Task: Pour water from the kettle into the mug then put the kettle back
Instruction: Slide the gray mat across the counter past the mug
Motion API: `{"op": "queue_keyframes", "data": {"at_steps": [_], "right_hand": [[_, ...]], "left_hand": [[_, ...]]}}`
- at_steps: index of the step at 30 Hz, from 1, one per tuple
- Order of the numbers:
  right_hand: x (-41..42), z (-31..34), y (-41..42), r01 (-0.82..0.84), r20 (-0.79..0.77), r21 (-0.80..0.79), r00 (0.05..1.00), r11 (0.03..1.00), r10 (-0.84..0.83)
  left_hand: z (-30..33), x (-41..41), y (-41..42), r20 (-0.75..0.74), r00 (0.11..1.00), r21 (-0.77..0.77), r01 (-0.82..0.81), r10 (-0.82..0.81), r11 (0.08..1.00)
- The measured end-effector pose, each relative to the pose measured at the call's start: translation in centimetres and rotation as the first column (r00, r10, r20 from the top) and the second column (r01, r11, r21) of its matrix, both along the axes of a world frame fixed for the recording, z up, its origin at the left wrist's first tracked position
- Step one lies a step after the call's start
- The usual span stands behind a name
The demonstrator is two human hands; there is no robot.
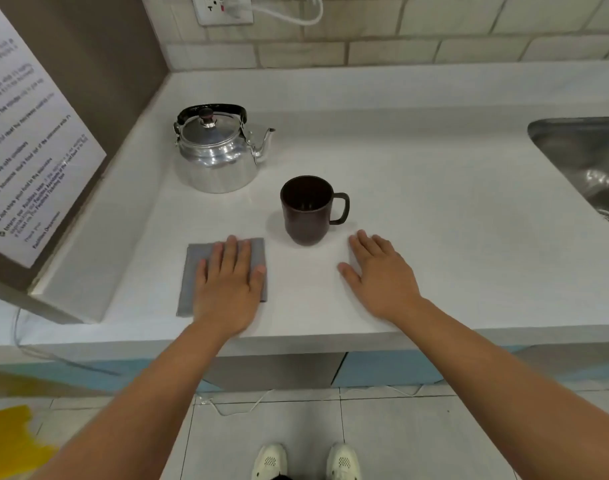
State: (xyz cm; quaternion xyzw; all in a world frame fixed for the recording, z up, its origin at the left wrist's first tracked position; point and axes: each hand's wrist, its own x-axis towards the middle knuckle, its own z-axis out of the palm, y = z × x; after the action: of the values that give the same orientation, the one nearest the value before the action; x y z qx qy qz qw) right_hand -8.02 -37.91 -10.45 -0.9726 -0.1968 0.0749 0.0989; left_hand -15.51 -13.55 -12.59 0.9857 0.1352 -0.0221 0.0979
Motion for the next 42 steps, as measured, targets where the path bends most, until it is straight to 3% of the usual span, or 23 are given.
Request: {"op": "queue_keyframes", "data": {"at_steps": [4, 7, 9, 10, 12, 14, 16, 19, 22, 24, 27, 31, 33, 36, 38, 40, 42], "right_hand": [[0.6, 0.4, -1.7, -0.02, -0.071, 0.211, 0.997, 0.977, 0.036], [0.9, 1.1, -3.9, 0.08, -0.044, 0.464, 0.997, 0.882, -0.067], [1.1, 1.6, -5.1, 0.143, 0.01, 0.579, 0.983, 0.803, -0.183], [1.1, 1.9, -5.4, 0.163, 0.013, 0.628, 0.976, 0.761, -0.219], [0.8, 2.1, -5.3, 0.206, -0.077, 0.713, 0.973, 0.671, -0.217], [0.0, 1.8, -5.2, 0.22, -0.181, 0.737, 0.975, 0.639, -0.126], [-1.1, 0.9, -5.7, 0.082, -0.165, 0.691, 0.985, 0.719, 0.047], [-0.9, -0.9, -7.7, -0.301, -0.019, 0.405, 0.941, 0.864, 0.337], [2.9, -1.4, -9.2, -0.301, 0.006, 0.265, 0.95, 0.916, 0.311], [7.3, -1.3, -8.9, -0.218, 0.04, 0.219, 0.976, 0.951, 0.215], [14.8, -1.4, -6.2, -0.11, 0.058, 0.128, 0.993, 0.986, 0.103], [21.5, -1.5, 0.0, -0.055, 0.086, 0.066, 0.995, 0.996, 0.049], [22.3, -1.5, 3.8, -0.225, 0.112, 0.06, 0.97, 0.973, 0.217], [21.7, -1.6, 8.1, -0.56, 0.035, -0.011, 0.828, 0.828, 0.56], [21.8, -1.7, 8.4, -0.623, 0.007, 0.0, 0.782, 0.782, 0.623], [21.9, -1.6, 7.7, -0.567, 0.033, 0.035, 0.824, 0.823, 0.566], [21.7, -1.5, 6.2, -0.383, 0.055, 0.01, 0.923, 0.924, 0.382]], "left_hand": [[0.6, -1.1, -8.4, 0.017, 0.969, -0.039, 0.246, -0.245, 0.969], [0.7, 0.6, -14.3, 0.041, 0.907, -0.118, 0.42, -0.418, 0.9], [1.6, 2.5, -17.1, 0.041, 0.867, -0.219, 0.492, -0.496, 0.842], [2.3, 3.4, -18.0, 0.067, 0.846, -0.344, 0.517, -0.528, 0.784], [3.8, 4.1, -18.2, 0.172, 0.864, -0.653, 0.46, -0.474, 0.602], [4.4, 3.8, -16.3, 0.266, 0.929, -0.769, 0.365, -0.257, 0.525], [4.3, 2.9, -13.1, 0.33, 0.943, -0.77, 0.294, -0.041, 0.567], [3.4, 2.1, -7.3, 0.401, 0.899, -0.658, 0.15, 0.175, 0.738], [2.4, 2.6, -3.0, 0.456, 0.864, -0.413, -0.007, 0.213, 0.911], [1.6, 4.0, -1.7, 0.409, 0.903, -0.259, -0.023, 0.131, 0.966], [0.3, 5.5, -1.3, 0.253, 0.967, -0.133, 0.011, 0.023, 0.991], [-0.8, 5.8, -0.8, 0.269, 0.963, -0.114, 0.031, 0.001, 0.993], [-1.0, 5.9, -0.7, 0.284, 0.959, -0.112, 0.036, -0.003, 0.993], [-0.9, 6.0, -0.8, 0.279, 0.96, -0.109, 0.025, 0.007, 0.994], [-0.8, 6.0, -0.8, 0.277, 0.961, -0.107, 0.027, 0.004, 0.994], [-0.6, 5.9, -0.8, 0.27, 0.963, -0.107, 0.029, 0.001, 0.994], [-0.5, 5.9, -0.9, 0.269, 0.963, -0.112, 0.031, 0.0, 0.993]]}}
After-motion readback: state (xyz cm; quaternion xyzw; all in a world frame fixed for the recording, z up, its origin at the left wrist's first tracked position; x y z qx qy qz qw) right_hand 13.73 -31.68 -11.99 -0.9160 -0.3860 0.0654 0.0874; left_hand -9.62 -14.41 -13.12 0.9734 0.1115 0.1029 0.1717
